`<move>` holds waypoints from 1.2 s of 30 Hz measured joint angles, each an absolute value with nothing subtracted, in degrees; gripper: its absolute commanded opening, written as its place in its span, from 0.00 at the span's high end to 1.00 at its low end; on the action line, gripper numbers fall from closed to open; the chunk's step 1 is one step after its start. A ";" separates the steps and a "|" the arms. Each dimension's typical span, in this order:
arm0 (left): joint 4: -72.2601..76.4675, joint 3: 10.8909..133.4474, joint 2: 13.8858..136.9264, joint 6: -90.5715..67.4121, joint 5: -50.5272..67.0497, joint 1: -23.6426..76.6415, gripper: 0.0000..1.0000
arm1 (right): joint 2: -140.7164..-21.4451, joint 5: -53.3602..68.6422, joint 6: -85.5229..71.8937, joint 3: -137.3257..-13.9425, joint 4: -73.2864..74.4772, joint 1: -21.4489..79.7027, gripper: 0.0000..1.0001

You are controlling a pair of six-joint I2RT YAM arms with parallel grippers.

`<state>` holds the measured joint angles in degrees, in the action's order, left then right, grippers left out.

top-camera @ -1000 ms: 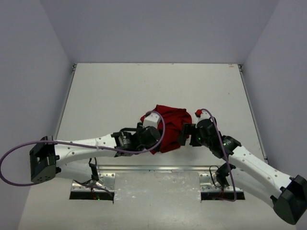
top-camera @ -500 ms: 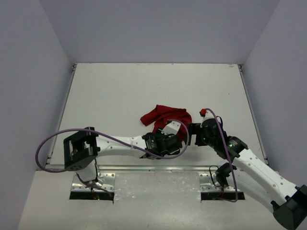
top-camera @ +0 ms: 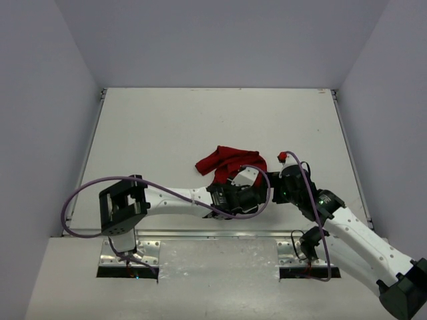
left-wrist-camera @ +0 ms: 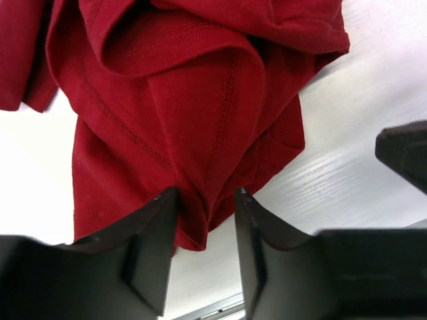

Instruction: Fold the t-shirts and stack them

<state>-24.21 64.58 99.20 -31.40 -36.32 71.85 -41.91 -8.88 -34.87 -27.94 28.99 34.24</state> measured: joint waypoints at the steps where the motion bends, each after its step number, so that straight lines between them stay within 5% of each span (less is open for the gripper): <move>1: -24.49 64.99 99.70 -31.53 -36.32 71.75 0.70 | -41.89 -8.82 -34.85 -27.94 29.02 34.24 0.01; 3: -24.77 65.58 100.79 -32.10 -36.29 71.50 0.83 | -41.80 -8.80 -34.76 -27.94 28.99 34.20 0.01; 7: -25.85 65.60 101.43 -32.36 -36.07 70.96 0.84 | -41.30 -8.82 -34.46 -27.94 28.99 34.17 0.01; 8: -25.82 65.60 101.41 -32.40 -36.01 70.81 0.99 | -41.23 -8.82 -34.44 -27.94 29.02 34.15 0.01; 20: -30.94 65.54 93.32 -36.14 -40.64 64.64 1.00 | -41.76 -1.93 -32.47 -25.98 25.06 33.08 0.06; 31: -31.31 66.22 82.91 -37.12 -44.18 56.27 1.00 | -60.03 7.46 -35.92 -22.70 11.99 39.99 0.10; 36: -31.70 65.82 83.59 -38.48 -44.12 54.94 1.00 | -68.23 4.93 -40.49 -22.57 3.92 45.76 0.22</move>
